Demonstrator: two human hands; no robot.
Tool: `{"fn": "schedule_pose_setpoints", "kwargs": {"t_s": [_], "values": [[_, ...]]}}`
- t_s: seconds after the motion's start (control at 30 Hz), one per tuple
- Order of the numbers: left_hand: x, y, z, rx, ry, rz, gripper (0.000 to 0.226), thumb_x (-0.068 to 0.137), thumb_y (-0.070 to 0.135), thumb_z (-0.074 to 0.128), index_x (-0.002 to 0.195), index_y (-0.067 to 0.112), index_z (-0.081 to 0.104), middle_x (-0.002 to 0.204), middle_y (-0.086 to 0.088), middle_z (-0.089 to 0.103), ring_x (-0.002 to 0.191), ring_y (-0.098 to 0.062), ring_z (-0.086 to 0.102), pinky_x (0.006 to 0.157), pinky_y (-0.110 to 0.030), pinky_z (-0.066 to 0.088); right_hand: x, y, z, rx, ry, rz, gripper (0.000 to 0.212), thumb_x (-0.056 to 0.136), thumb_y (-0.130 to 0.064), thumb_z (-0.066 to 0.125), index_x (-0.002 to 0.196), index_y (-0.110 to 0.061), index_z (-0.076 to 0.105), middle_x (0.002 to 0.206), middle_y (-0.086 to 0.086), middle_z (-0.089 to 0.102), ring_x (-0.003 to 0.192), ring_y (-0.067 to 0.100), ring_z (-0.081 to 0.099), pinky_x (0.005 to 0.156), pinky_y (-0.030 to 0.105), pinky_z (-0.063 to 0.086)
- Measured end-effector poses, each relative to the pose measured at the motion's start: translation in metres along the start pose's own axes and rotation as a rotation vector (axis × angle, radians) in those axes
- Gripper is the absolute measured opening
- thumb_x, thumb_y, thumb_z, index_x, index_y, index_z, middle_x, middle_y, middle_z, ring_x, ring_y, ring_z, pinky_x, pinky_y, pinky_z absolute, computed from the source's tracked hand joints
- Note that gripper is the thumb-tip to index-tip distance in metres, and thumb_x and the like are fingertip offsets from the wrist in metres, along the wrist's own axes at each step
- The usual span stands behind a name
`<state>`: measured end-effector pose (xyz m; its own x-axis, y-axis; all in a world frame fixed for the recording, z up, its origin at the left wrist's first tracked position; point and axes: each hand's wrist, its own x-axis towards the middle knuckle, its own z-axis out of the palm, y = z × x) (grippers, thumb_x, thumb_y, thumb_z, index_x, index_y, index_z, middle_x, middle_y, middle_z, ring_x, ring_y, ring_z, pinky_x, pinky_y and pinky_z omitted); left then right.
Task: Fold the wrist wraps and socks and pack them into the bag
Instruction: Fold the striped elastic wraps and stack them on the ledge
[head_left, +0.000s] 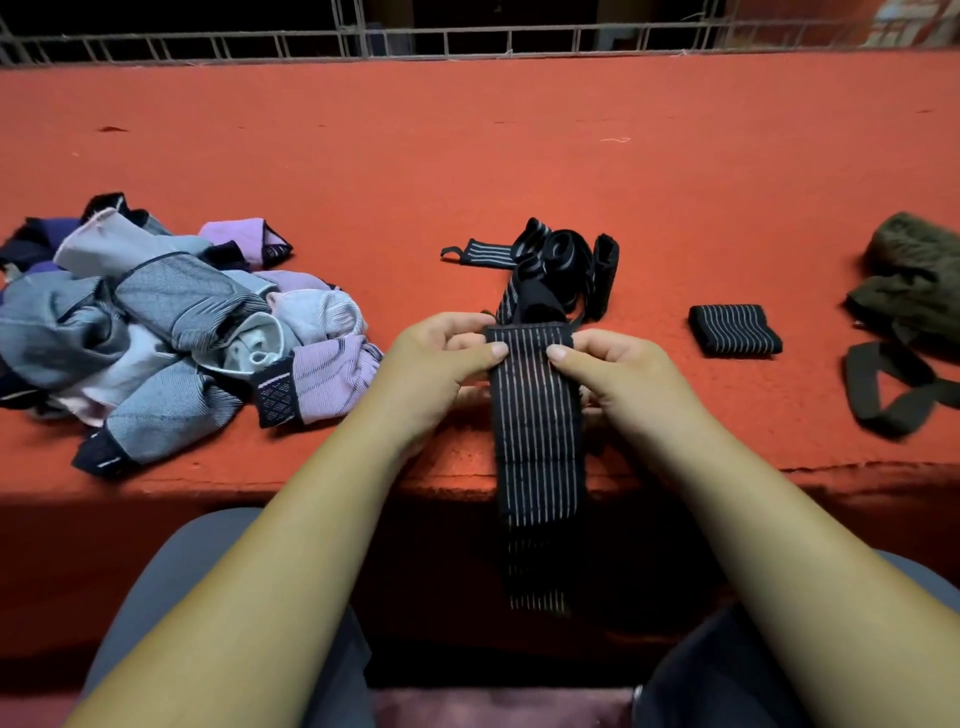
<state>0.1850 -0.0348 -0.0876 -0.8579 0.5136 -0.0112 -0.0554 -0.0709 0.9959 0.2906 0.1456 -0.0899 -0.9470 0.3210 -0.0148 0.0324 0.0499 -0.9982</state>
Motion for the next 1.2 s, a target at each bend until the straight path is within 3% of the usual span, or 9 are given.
{"fn": "schedule_pose_setpoints", "kwargs": {"t_s": [0.13, 0.23, 0.33, 0.43, 0.8, 0.93, 1.03, 1.13, 1.2], "values": [[0.004, -0.001, 0.005, -0.037, 0.094, 0.005, 0.039, 0.096, 0.003, 0.073, 0.133, 0.011, 0.061, 0.11, -0.005, 0.077, 0.088, -0.012, 0.075, 0.068, -0.028, 0.061, 0.002, 0.0, -0.003, 0.0, -0.03, 0.028, 0.015, 0.104, -0.012, 0.062, 0.111, -0.013, 0.075, 0.085, 0.013, 0.064, 0.071, 0.025, 0.055, 0.061, 0.034, 0.048], [0.004, -0.006, 0.005, -0.094, 0.061, -0.025, 0.038, 0.096, 0.001, 0.071, 0.131, 0.012, 0.063, 0.113, -0.003, 0.08, 0.093, -0.014, 0.076, 0.07, -0.029, 0.061, 0.002, 0.001, -0.004, 0.034, -0.031, 0.028, 0.024, 0.105, -0.01, 0.058, 0.115, -0.021, 0.076, 0.088, 0.013, 0.067, 0.075, 0.026, 0.054, 0.059, 0.032, 0.049], [0.002, -0.01, 0.004, -0.109, 0.006, -0.02, 0.031, 0.096, -0.001, 0.07, 0.123, 0.013, 0.07, 0.114, -0.004, 0.08, 0.095, -0.016, 0.075, 0.073, -0.03, 0.061, 0.003, 0.0, -0.004, 0.109, -0.023, 0.064, 0.032, 0.106, -0.007, 0.053, 0.114, -0.024, 0.079, 0.084, 0.005, 0.072, 0.063, 0.018, 0.061, 0.053, 0.027, 0.052], [-0.002, -0.009, 0.005, -0.108, -0.015, -0.003, 0.024, 0.093, -0.004, 0.071, 0.111, 0.012, 0.077, 0.111, -0.007, 0.08, 0.093, -0.016, 0.074, 0.073, -0.028, 0.06, 0.004, -0.001, -0.005, 0.129, -0.03, 0.081, 0.032, 0.104, -0.009, 0.055, 0.114, -0.026, 0.081, 0.098, 0.007, 0.079, 0.071, 0.02, 0.069, 0.062, 0.031, 0.055], [-0.013, -0.001, 0.003, -0.003, -0.139, 0.077, 0.015, 0.093, -0.001, 0.074, 0.104, 0.008, 0.075, 0.127, -0.023, 0.071, 0.106, -0.024, 0.074, 0.097, -0.045, 0.061, 0.005, 0.001, -0.014, 0.269, -0.048, 0.079, 0.024, 0.105, -0.015, 0.063, 0.127, -0.015, 0.073, 0.098, 0.006, 0.075, 0.07, 0.014, 0.067, 0.059, 0.027, 0.057], [-0.013, -0.001, -0.007, 0.13, -0.217, 0.126, 0.02, 0.097, -0.003, 0.07, 0.1, 0.015, 0.077, 0.127, -0.019, 0.072, 0.111, -0.027, 0.068, 0.107, -0.055, 0.052, 0.003, 0.0, -0.014, 0.273, -0.041, 0.092, 0.017, 0.099, -0.015, 0.072, 0.114, -0.007, 0.074, 0.104, 0.014, 0.08, 0.081, 0.019, 0.076, 0.064, 0.029, 0.062], [-0.014, 0.001, -0.013, 0.375, -0.25, 0.17, 0.023, 0.099, 0.002, 0.068, 0.104, 0.022, 0.078, 0.113, -0.022, 0.073, 0.096, -0.019, 0.062, 0.092, -0.041, 0.048, 0.003, 0.001, -0.014, 0.283, -0.038, 0.102, 0.011, 0.1, -0.012, 0.07, 0.11, -0.007, 0.073, 0.096, 0.011, 0.08, 0.074, 0.015, 0.075, 0.059, 0.026, 0.059], [-0.012, 0.0, -0.015, 0.521, -0.223, 0.175, 0.027, 0.099, 0.003, 0.065, 0.104, 0.025, 0.079, 0.105, 0.001, 0.079, 0.094, -0.007, 0.067, 0.095, -0.036, 0.053, 0.003, 0.001, -0.014, 0.252, -0.038, 0.105, 0.016, 0.103, -0.012, 0.063, 0.115, -0.007, 0.072, 0.091, 0.007, 0.077, 0.07, 0.014, 0.067, 0.057, 0.026, 0.058], [-0.01, -0.001, -0.013, 0.475, -0.166, 0.135, 0.03, 0.099, 0.001, 0.06, 0.1, 0.023, 0.081, 0.107, 0.004, 0.079, 0.095, -0.009, 0.071, 0.103, -0.044, 0.056, 0.003, -0.002, -0.014, 0.251, -0.054, 0.11, 0.024, 0.107, -0.017, 0.056, 0.12, -0.006, 0.073, 0.091, 0.006, 0.076, 0.073, 0.018, 0.066, 0.063, 0.031, 0.058]]}}
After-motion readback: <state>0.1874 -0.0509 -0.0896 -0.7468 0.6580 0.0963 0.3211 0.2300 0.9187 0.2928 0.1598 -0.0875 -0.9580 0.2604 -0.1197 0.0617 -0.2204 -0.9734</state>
